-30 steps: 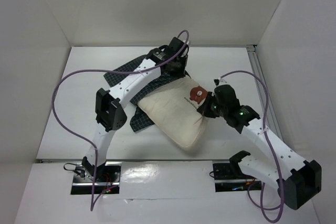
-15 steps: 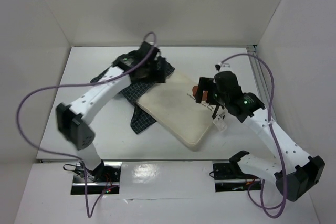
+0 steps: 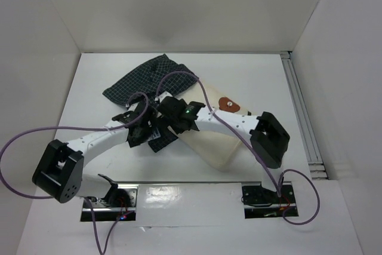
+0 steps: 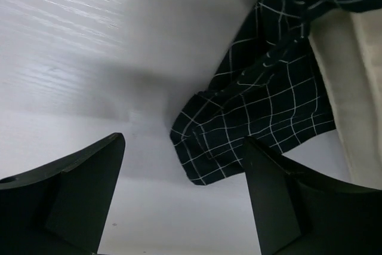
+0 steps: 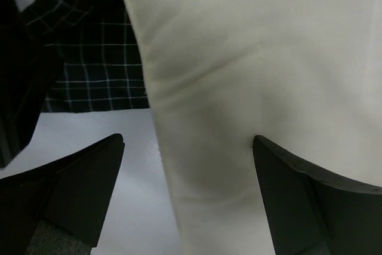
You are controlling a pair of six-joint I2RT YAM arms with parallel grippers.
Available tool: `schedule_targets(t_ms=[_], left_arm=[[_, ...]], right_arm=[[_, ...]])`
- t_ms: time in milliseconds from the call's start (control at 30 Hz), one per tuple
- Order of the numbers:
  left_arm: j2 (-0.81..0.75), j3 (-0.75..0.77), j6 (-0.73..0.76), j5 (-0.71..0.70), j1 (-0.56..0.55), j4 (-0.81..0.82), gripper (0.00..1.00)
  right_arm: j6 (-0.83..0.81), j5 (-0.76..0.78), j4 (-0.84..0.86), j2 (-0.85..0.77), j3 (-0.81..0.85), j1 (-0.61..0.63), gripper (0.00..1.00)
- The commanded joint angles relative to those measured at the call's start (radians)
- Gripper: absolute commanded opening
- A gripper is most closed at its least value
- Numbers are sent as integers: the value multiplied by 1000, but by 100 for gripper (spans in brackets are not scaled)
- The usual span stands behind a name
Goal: Put the pillow into the pillowcase
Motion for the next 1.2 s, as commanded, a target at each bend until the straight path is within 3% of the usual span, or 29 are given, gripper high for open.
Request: schedule_targets(t_ms=[0, 67, 200, 467, 700, 767, 833, 933, 967, 1033, 1167], left_arm=[[33, 4, -100, -29, -41, 159, 93], [64, -5, -122, -74, -50, 136, 94], [121, -14, -122, -62, -50, 177, 94], [173, -23, -59, -83, -50, 266, 94], [243, 16, -12, -51, -41, 363, 87], [254, 44, -12, -51, -41, 352, 57], [230, 44, -12, -42, -41, 352, 1], [117, 55, -12, 35, -65, 376, 0], [71, 55, 1, 119, -80, 420, 0], [-18, 55, 1, 208, -108, 529, 0], [-108, 173, 11, 322, -122, 516, 0]], right_arm=[[-50, 8, 86, 10, 29, -53, 95], [-41, -38, 113, 50, 17, -103, 84], [-21, -142, 122, 64, 26, -160, 1], [12, -323, 145, -128, -8, -242, 0], [2, -389, 113, -149, 24, -277, 0], [2, -399, 113, -162, 24, -288, 0], [12, -388, 113, -162, 24, -297, 0], [47, -376, 122, -140, 37, -308, 0], [47, -363, 122, -125, 61, -308, 0], [56, -320, 64, -71, 199, -320, 0], [56, -293, 2, -16, 432, -320, 0]])
